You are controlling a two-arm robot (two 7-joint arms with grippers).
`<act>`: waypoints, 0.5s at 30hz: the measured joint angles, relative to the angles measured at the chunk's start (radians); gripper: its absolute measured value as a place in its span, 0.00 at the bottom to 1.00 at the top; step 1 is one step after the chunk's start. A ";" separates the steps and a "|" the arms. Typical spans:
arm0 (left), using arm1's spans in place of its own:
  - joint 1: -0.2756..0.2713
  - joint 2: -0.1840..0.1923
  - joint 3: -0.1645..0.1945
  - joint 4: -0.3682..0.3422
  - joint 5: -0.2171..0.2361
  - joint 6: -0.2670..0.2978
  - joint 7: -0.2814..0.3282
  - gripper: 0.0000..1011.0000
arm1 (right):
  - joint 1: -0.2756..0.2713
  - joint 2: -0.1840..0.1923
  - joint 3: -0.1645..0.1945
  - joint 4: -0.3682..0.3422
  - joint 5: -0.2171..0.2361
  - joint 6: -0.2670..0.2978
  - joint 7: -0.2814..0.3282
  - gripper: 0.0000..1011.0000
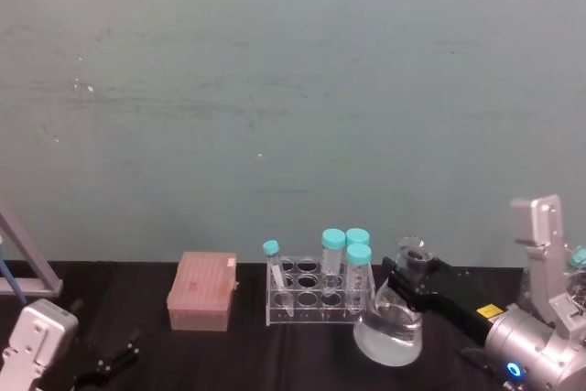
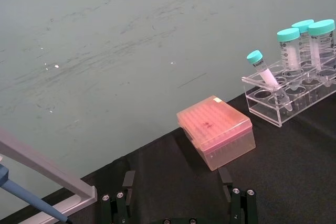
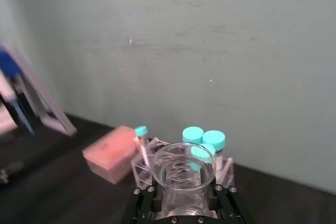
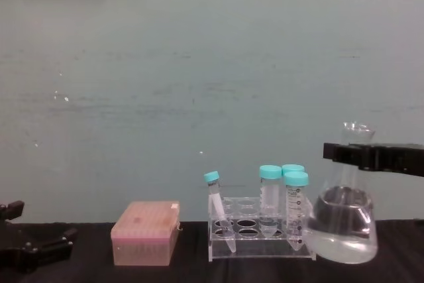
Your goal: Pick up the beaker with the right gripper, shake it three times, and then put it down.
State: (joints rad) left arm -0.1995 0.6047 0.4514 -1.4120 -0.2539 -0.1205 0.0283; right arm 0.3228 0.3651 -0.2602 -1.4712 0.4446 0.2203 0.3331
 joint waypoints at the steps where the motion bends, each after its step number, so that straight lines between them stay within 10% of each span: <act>1: 0.000 0.000 0.000 0.000 0.000 0.000 0.000 0.99 | -0.009 -0.021 0.023 0.000 0.049 0.022 -0.001 0.45; 9: 0.000 0.000 0.000 0.000 0.000 0.000 0.000 0.99 | -0.075 -0.223 0.233 0.005 0.416 0.134 -0.084 0.45; 15: 0.000 0.000 0.000 0.000 0.000 0.000 0.000 0.99 | -0.089 -0.290 0.300 0.010 0.538 0.157 -0.136 0.45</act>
State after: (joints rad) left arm -0.1995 0.6047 0.4514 -1.4120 -0.2539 -0.1205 0.0283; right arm 0.2343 0.0747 0.0400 -1.4612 0.9830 0.3777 0.1969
